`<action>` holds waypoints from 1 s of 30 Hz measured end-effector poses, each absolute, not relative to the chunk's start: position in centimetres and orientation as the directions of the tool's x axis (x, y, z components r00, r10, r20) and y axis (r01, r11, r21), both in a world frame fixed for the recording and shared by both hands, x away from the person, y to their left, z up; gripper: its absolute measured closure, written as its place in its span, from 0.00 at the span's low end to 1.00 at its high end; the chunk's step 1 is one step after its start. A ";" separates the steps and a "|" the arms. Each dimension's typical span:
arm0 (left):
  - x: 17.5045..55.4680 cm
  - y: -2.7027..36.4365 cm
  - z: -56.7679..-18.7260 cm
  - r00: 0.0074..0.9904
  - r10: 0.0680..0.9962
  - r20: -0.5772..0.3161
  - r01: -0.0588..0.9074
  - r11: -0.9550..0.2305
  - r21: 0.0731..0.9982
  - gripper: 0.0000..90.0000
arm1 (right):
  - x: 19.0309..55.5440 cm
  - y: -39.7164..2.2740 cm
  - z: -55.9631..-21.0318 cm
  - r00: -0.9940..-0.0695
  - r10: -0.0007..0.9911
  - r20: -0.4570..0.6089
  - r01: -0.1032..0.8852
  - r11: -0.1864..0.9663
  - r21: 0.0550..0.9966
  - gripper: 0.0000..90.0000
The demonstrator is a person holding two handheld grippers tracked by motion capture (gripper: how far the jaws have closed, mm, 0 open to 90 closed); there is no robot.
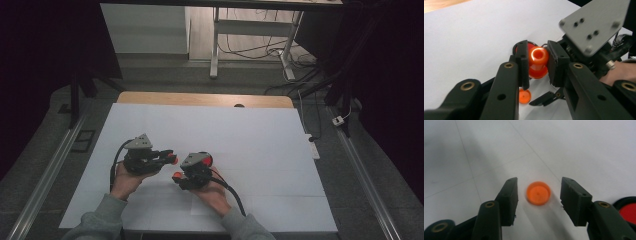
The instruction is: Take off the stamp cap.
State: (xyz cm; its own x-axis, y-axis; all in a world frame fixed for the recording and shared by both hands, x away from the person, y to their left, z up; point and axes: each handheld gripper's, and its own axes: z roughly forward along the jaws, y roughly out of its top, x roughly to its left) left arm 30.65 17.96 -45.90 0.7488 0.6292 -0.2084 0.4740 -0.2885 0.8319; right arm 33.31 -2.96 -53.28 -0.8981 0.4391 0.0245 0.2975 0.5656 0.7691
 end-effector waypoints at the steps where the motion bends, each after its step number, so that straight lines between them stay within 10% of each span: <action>1: 30.7 18.0 -45.9 0.749 0.628 -0.210 0.475 -0.288 0.831 0.81 | 33.3 -3.2 -53.1 -0.899 0.437 0.031 0.299 0.558 0.774 0.52; 30: 30.5 17.6 -46.1 0.753 0.620 -0.222 0.484 -0.294 0.824 0.81 | 30.9 -17.3 -49.7 -0.833 0.553 0.030 0.308 0.418 0.855 0.46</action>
State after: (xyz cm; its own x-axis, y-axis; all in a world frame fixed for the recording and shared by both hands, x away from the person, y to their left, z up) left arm 30.47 17.59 -46.14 0.7529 0.6196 -0.2217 0.4844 -0.2937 0.8241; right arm 30.86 -17.26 -49.65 -0.8325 0.5532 0.0296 0.3081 0.4179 0.8546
